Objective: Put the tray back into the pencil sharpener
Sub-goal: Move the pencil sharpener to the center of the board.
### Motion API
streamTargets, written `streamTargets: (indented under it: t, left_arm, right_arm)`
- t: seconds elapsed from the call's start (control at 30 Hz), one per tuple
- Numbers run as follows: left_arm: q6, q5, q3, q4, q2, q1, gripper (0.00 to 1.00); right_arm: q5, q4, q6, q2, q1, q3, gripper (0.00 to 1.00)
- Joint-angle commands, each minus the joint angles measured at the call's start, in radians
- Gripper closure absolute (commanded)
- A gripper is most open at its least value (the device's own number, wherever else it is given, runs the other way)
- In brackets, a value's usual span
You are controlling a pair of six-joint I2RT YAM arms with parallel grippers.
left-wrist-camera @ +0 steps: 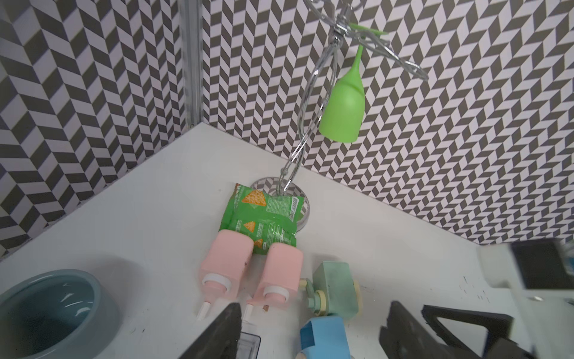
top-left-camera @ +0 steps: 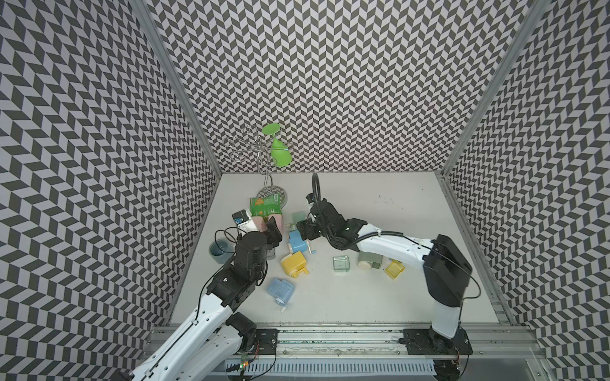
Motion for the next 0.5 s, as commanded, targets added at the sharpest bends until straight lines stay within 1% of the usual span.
streamTargets:
  t: [0.0,0.13,0.27,0.37,0.47]
  left_arm:
    - [0.056,0.046,-0.033,0.066,-0.031,0.023,0.25]
    - [0.065,0.068,-0.054,0.080,-0.044,0.031,0.24]
    - [0.084,0.075,-0.065,0.094,-0.049,0.035,0.24]
    - [0.090,0.073,-0.069,0.100,-0.055,0.037,0.24]
    - [0.093,0.080,-0.081,0.109,-0.070,0.037,0.24]
  right_arm:
    - [0.071,-0.085,0.037,0.142,-0.003,0.154,0.08]
    - [0.125,-0.143,0.073,0.281,-0.004,0.328,0.05]
    - [0.169,-0.221,0.104,0.391,-0.005,0.478,0.07]
    - [0.202,-0.263,0.124,0.453,-0.008,0.551,0.10]
    - [0.206,-0.268,0.142,0.480,-0.017,0.571,0.13]
